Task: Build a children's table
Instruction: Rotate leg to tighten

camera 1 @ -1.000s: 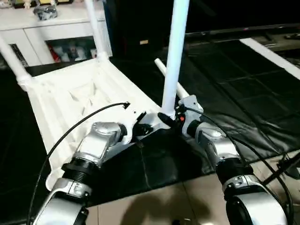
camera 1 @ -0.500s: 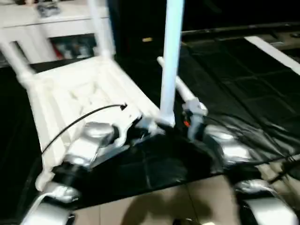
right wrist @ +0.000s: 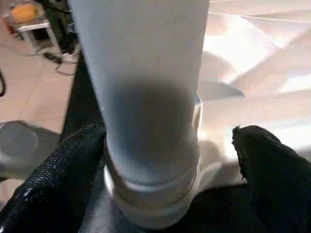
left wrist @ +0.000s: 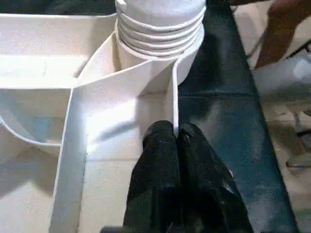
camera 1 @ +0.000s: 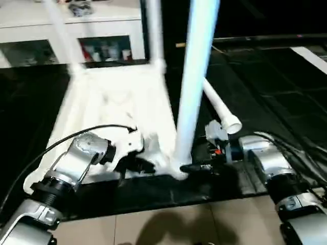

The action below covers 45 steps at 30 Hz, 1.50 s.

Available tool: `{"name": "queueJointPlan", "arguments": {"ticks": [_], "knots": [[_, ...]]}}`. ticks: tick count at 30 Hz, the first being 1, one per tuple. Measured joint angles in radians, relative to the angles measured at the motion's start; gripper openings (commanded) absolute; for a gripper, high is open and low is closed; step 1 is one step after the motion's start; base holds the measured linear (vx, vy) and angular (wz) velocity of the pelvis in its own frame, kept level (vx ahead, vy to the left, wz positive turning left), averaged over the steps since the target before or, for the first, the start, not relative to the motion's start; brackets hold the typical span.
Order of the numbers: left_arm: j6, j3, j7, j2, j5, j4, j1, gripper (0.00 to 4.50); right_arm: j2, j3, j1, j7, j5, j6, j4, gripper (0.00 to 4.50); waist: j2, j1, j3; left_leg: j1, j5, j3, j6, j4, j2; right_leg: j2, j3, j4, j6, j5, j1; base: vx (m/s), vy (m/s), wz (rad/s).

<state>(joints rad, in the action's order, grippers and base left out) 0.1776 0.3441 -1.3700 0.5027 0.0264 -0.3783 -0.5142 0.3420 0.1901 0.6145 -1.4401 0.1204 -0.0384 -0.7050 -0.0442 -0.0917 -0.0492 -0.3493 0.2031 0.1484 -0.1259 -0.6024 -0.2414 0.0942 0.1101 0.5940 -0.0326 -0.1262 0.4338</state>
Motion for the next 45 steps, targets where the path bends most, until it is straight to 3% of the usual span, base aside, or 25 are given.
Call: {"name": "queueJointPlan", "arguments": {"ticks": [3, 4, 8, 9, 21, 32, 35, 40, 45], "knots": [[-0.013, 0.01, -0.019, 0.0, 0.001, 0.0, 0.0, 0.0, -0.004, 0.017, 0.005, -0.025, -0.002, -0.01, 0.0, 4.46, 0.001, 0.001, 0.0, 0.0, 0.001, 0.0, -0.002, 0.0, 0.0, 0.0, -0.001, 0.001, 0.0, 0.0, 0.0, 0.0, 0.0, 0.0], [-0.021, 0.013, -0.022, 0.001, 0.001, 0.0, 0.0, 0.0, -0.006, 0.023, 0.005, -0.03, -0.007, -0.017, -0.001, 4.19, 0.001, 0.001, 0.0, 0.0, 0.001, 0.0, -0.002, 0.0, 0.0, 0.0, -0.001, 0.001, 0.0, 0.0, 0.0, 0.0, 0.0, 0.0], [-0.037, 0.019, -0.025, 0.002, 0.001, -0.006, -0.003, 0.0, -0.012, 0.041, 0.005, -0.046, -0.01, -0.029, -0.005, 4.05, 0.001, 0.002, 0.0, 0.0, 0.001, 0.0, -0.002, 0.0, 0.0, 0.0, -0.002, 0.002, 0.005, -0.003, 0.0, 0.0, 0.0, 0.0], [-0.041, 0.019, -0.028, 0.002, 0.001, -0.01, -0.005, 0.0, -0.013, 0.043, 0.005, -0.047, -0.01, -0.029, -0.005, 3.75, 0.001, 0.002, 0.0, 0.0, 0.001, 0.0, -0.002, 0.0, 0.0, 0.0, -0.002, 0.002, 0.005, -0.003, 0.0, 0.0, 0.0, 0.0], [-0.065, 0.025, -0.042, 0.001, 0.001, -0.038, -0.017, 0.0, -0.019, 0.054, 0.006, -0.071, -0.008, -0.029, -0.014, 2.84, 0.001, 0.002, 0.0, 0.0, 0.001, 0.0, -0.002, 0.0, 0.0, -0.001, -0.002, 0.003, 0.006, -0.004, 0.0, 0.0, 0.0, 0.0], [-0.017, -0.005, 0.003, -0.03, 0.017, -0.066, -0.021, 0.0, -0.037, 0.034, 0.006, -0.018, 0.003, 0.045, -0.013, 2.69, 0.0, 0.004, 0.001, 0.0, 0.001, 0.001, -0.002, 0.0, 0.002, -0.002, -0.008, 0.004, 0.006, -0.003, 0.0, 0.0, 0.0, 0.0], [0.031, -0.042, 0.091, -0.05, 0.015, -0.084, -0.024, 0.0, -0.071, -0.004, 0.003, 0.121, -0.005, 0.076, -0.018, 2.68, 0.0, 0.014, 0.001, 0.001, 0.0, 0.001, -0.004, 0.0, 0.002, -0.002, -0.008, 0.004, 0.006, -0.003, 0.0, 0.0, 0.0, 0.0], [0.143, -0.093, 0.247, -0.109, 0.012, -0.082, -0.029, 0.0, -0.145, -0.069, 0.009, 0.385, -0.018, 0.105, -0.052, 2.68, 0.0, 0.063, 0.001, 0.002, -0.001, 0.001, -0.006, 0.0, 0.002, -0.003, -0.008, 0.003, 0.007, -0.003, 0.001, 0.0, 0.0, 0.0], [0.291, -0.164, 0.443, -0.197, 0.009, -0.05, -0.031, 0.0, -0.242, -0.127, 0.058, 0.674, -0.046, 0.142, -0.105, 2.67, 0.001, 0.091, 0.001, 0.002, -0.001, -0.002, -0.006, 0.0, 0.002, -0.004, -0.006, 0.003, 0.007, -0.002, 0.003, 0.0, 0.0, 0.0]]}}
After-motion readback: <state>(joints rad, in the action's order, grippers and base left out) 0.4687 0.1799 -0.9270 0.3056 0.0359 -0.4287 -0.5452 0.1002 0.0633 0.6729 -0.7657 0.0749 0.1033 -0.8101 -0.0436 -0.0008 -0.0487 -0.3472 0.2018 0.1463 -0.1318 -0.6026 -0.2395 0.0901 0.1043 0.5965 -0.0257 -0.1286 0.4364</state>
